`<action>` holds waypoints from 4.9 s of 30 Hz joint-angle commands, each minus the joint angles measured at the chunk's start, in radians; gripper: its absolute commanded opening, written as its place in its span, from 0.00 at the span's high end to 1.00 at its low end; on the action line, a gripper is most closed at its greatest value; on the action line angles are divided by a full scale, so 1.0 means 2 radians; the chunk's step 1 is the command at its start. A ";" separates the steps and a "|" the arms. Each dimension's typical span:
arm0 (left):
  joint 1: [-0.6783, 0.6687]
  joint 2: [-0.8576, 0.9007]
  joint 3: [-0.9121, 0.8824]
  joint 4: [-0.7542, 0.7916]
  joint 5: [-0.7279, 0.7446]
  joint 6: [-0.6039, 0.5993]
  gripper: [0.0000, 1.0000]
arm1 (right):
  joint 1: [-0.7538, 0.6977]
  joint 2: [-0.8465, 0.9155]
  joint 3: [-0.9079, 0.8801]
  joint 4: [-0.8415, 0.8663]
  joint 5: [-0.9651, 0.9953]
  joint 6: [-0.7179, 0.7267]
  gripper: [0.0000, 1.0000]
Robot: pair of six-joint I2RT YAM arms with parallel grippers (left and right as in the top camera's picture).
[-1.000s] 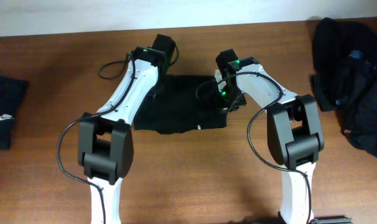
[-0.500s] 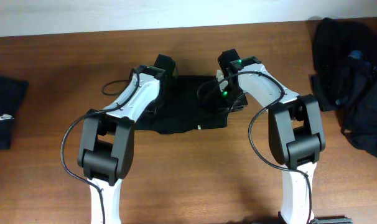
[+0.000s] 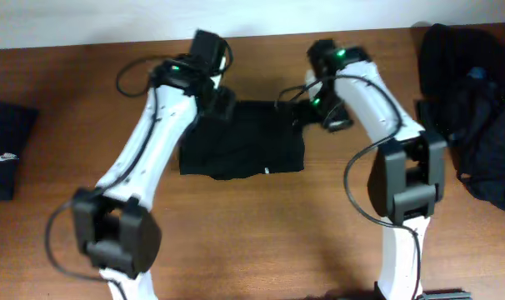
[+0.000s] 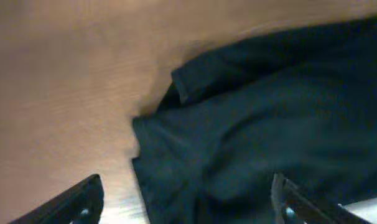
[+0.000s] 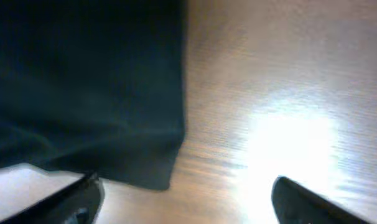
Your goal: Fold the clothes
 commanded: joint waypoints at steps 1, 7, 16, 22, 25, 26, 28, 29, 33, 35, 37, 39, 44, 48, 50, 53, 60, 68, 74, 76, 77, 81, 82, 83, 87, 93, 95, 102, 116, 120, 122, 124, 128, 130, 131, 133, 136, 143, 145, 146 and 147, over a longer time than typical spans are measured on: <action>-0.010 -0.005 -0.002 -0.019 0.050 0.113 0.13 | -0.053 -0.023 0.037 -0.023 0.010 0.002 0.01; -0.048 -0.004 -0.076 -0.004 0.053 0.258 0.13 | -0.143 -0.021 0.040 -0.047 0.010 0.002 0.01; -0.125 -0.004 -0.226 0.093 -0.054 0.339 0.05 | -0.221 -0.020 0.040 -0.056 0.010 0.002 0.01; -0.150 -0.004 -0.255 0.100 -0.120 0.316 0.05 | -0.237 -0.020 0.040 -0.056 0.010 0.002 0.01; -0.152 -0.004 -0.262 0.117 -0.127 0.316 0.05 | -0.237 -0.020 0.040 -0.056 0.010 0.002 0.01; -0.152 -0.004 -0.268 0.126 -0.127 0.316 0.04 | -0.237 -0.020 0.040 -0.056 0.010 0.002 0.01; -0.152 -0.004 -0.285 0.146 -0.127 0.316 0.04 | -0.237 -0.020 0.040 -0.056 0.010 0.002 0.01; -0.152 -0.004 -0.296 0.158 -0.127 0.316 0.02 | -0.237 -0.020 0.040 -0.056 0.010 0.002 0.01; -0.153 -0.004 -0.338 0.227 -0.152 0.314 0.01 | -0.236 -0.020 0.040 -0.056 0.010 0.002 0.01; -0.153 -0.004 -0.356 0.268 -0.175 0.314 0.01 | -0.236 -0.020 0.040 -0.056 0.010 0.002 0.02; -0.153 -0.004 -0.372 0.306 -0.189 0.314 0.01 | -0.236 -0.020 0.040 -0.056 0.010 0.002 0.01; -0.153 -0.004 -0.385 0.340 -0.193 0.315 0.01 | -0.236 -0.020 0.040 -0.056 0.010 0.002 0.01; -0.152 -0.004 -0.412 0.397 -0.191 0.326 0.01 | -0.236 -0.020 0.040 -0.054 0.012 0.002 0.02; -0.152 -0.003 -0.431 0.426 -0.187 0.360 0.01 | -0.236 -0.020 0.040 -0.054 0.012 0.002 0.01; -0.152 -0.003 -0.441 0.453 -0.187 0.389 0.01 | -0.236 -0.020 0.040 -0.054 0.012 0.002 0.01; -0.148 -0.003 -0.454 0.498 -0.186 0.419 0.01 | -0.236 -0.020 0.040 -0.054 0.012 0.002 0.01; -0.123 0.007 -0.456 0.515 -0.170 0.437 0.07 | -0.236 -0.020 0.040 -0.054 0.012 0.002 0.01; -0.117 0.024 -0.456 0.509 -0.154 0.443 0.32 | -0.236 -0.020 0.040 -0.054 0.012 0.002 0.01; -0.128 0.024 -0.454 0.514 -0.160 0.443 0.53 | -0.236 -0.020 0.040 -0.054 0.012 0.002 0.01; -0.134 0.024 -0.451 0.515 -0.180 0.443 0.50 | -0.236 -0.020 0.040 -0.054 0.012 0.002 0.01; -0.138 0.023 -0.448 0.516 -0.195 0.443 0.56 | -0.236 -0.020 0.040 -0.054 0.012 0.002 0.01; -0.153 0.023 -0.432 0.517 -0.255 0.452 1.00 | -0.236 -0.020 0.040 -0.054 0.012 0.002 0.01; -0.158 0.023 -0.426 0.516 -0.273 0.460 1.00 | -0.236 -0.020 0.040 -0.054 0.012 0.002 0.02; -0.162 0.023 -0.421 0.511 -0.281 0.468 1.00 | -0.236 -0.020 0.040 -0.054 0.012 0.002 0.01; -0.172 0.014 -0.393 0.470 -0.279 0.474 1.00 | -0.236 -0.020 0.040 -0.054 0.012 0.002 0.01; -0.171 -0.004 -0.351 0.414 -0.239 0.465 1.00 | -0.236 -0.020 0.040 -0.054 0.012 0.002 0.01; -0.171 -0.011 -0.338 0.397 -0.223 0.450 1.00 | -0.236 -0.020 0.040 -0.054 0.012 0.002 0.02; -0.139 -0.026 -0.249 0.269 -0.095 0.356 1.00 | -0.236 -0.020 0.040 -0.054 0.012 0.002 0.01; -0.061 -0.026 -0.075 0.052 0.033 0.314 1.00 | -0.236 -0.020 0.040 -0.054 0.012 0.002 0.01; -0.036 -0.026 -0.050 0.018 0.073 0.309 1.00 | -0.236 -0.020 0.040 -0.054 0.012 0.002 0.01; -0.024 -0.026 -0.040 0.011 0.074 0.295 1.00 | -0.236 -0.020 0.040 -0.054 0.012 0.002 0.01; -0.012 -0.026 -0.029 0.000 0.074 0.288 1.00 | -0.236 -0.020 0.040 -0.054 0.012 0.002 0.02; 0.013 -0.026 -0.014 -0.015 0.072 0.278 1.00 | -0.236 -0.020 0.040 -0.054 0.012 0.002 0.01; 0.028 -0.026 -0.011 -0.017 0.058 0.270 1.00 | -0.236 -0.020 0.040 -0.054 0.012 0.002 0.01; 0.035 -0.026 -0.011 -0.017 0.048 0.270 1.00 | -0.236 -0.020 0.040 -0.054 0.012 0.002 0.01; 0.047 -0.026 -0.011 -0.023 0.025 0.269 1.00 | -0.236 -0.020 0.040 -0.054 0.012 0.002 0.02; 0.064 -0.026 -0.011 -0.041 0.005 0.270 1.00 | -0.236 -0.020 0.040 -0.054 0.012 0.002 0.01; 0.090 -0.026 -0.011 -0.071 -0.091 0.270 1.00 | -0.236 -0.020 0.040 -0.054 0.012 0.002 0.01; 0.101 -0.026 -0.011 -0.073 -0.103 0.270 1.00 | -0.236 -0.020 0.040 -0.054 0.012 0.002 0.01; 0.108 -0.026 -0.011 -0.072 -0.102 0.270 1.00 | -0.236 -0.020 0.040 -0.054 0.012 0.002 0.01; 0.117 -0.026 -0.011 -0.072 -0.101 0.270 1.00 | -0.236 -0.020 0.040 -0.054 0.012 0.002 0.01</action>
